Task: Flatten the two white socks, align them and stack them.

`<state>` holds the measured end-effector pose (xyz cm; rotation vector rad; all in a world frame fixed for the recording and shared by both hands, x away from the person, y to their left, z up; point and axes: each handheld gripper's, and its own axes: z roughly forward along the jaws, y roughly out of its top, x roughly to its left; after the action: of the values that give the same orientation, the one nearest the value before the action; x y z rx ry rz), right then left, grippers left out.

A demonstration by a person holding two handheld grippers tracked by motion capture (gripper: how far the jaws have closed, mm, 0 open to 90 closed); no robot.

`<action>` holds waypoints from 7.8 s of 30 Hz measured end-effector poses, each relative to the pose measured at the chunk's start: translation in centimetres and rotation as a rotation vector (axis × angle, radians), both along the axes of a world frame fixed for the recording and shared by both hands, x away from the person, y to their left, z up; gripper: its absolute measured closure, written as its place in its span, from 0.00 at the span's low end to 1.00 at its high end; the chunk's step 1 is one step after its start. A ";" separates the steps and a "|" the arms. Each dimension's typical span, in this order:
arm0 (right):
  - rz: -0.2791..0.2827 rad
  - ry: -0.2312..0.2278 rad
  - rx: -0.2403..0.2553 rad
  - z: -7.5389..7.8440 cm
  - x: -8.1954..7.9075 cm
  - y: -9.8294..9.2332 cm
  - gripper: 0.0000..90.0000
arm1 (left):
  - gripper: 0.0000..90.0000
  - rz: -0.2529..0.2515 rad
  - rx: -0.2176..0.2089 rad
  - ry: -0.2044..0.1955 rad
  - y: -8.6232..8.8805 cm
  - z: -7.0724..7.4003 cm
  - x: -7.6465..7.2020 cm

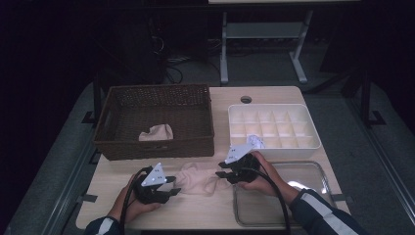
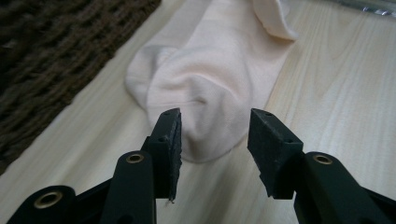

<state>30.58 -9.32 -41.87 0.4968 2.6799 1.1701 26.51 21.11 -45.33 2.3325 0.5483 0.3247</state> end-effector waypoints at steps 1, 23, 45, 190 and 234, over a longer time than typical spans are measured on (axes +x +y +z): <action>0.002 -0.015 0.003 0.1 0.0 0.0 0.72 | 0.60 -0.003 0.006 0.010 -0.2 -0.2 0.1; -0.042 -0.014 -0.089 -0.8 0.0 -0.3 0.90 | 0.58 0.092 -0.042 0.037 1.4 0.5 0.5; 0.037 0.018 -0.218 -3.2 -0.4 1.5 0.90 | 0.95 0.026 -0.003 0.067 0.6 0.0 0.6; 0.069 -0.041 -0.211 -2.4 -0.3 2.5 0.92 | 0.85 0.139 -0.059 0.179 0.5 -0.2 2.7; 0.040 0.011 -0.226 -1.6 0.7 1.3 0.78 | 0.82 0.061 -0.201 0.110 -2.4 1.8 2.3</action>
<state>31.23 -7.99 -43.51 0.4160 2.7960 0.8605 28.80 18.73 -43.56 2.1517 0.6746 0.1618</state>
